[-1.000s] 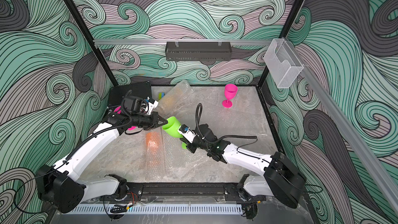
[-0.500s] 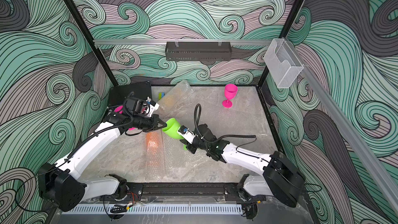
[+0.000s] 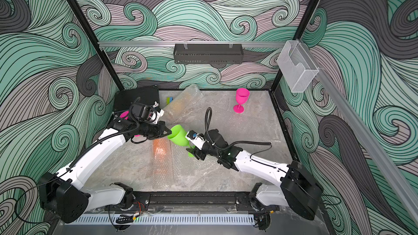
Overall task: Unpack wine glasses from bubble wrap
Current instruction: Pick up the wine glass from the bubble wrap, then place the wine glass at the center of the board.
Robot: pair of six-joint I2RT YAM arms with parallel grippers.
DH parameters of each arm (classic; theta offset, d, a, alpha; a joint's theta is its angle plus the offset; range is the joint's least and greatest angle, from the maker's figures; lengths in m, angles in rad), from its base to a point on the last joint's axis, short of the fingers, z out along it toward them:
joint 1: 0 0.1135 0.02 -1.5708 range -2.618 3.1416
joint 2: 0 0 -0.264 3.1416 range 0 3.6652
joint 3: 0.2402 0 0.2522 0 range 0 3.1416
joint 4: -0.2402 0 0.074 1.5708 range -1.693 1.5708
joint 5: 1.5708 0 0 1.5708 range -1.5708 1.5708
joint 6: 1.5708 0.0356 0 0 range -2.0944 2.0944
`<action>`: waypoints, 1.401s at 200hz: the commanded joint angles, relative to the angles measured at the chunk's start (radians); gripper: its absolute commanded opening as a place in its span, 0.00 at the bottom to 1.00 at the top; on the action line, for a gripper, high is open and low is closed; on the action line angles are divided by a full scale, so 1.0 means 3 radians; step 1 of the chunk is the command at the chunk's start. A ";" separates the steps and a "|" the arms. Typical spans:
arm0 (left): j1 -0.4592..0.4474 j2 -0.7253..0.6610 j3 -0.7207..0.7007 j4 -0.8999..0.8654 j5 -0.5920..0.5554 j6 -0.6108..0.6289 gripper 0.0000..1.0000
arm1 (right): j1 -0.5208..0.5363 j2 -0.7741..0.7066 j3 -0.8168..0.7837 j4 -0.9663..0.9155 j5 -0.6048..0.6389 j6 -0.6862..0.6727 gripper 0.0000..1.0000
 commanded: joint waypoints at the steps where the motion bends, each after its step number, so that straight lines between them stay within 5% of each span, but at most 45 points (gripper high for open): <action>1: 0.0051 -0.0200 0.0192 -0.0181 -0.0253 0.0081 0.00 | 0.0014 -0.0105 0.0040 -0.0055 -0.0029 0.0072 0.68; 25: 0.0094 -0.0337 0.0351 -0.0401 -0.0491 0.0072 0.00 | 0.0013 -0.0195 0.0083 -0.0103 -0.0094 0.0151 0.70; 83: 0.0297 -0.0572 0.0683 -0.1304 -0.1798 -0.0006 0.00 | -0.0097 -0.0356 0.0135 -0.0194 -0.0027 0.0502 0.72; 142: 0.1256 -0.0878 0.0620 -0.1572 -0.1722 0.0028 0.00 | -0.0350 -0.0349 0.0170 -0.0303 -0.0056 0.0882 0.73; 195: 0.2127 -0.0644 0.0403 -0.1336 -0.1496 0.0163 0.00 | -0.0472 -0.0349 0.0157 -0.0381 0.0036 0.1109 0.75; 280: 0.2628 -0.0390 0.0120 -0.0970 -0.1764 0.0251 0.00 | -0.0572 -0.0148 0.0209 -0.0421 -0.0156 0.1379 0.74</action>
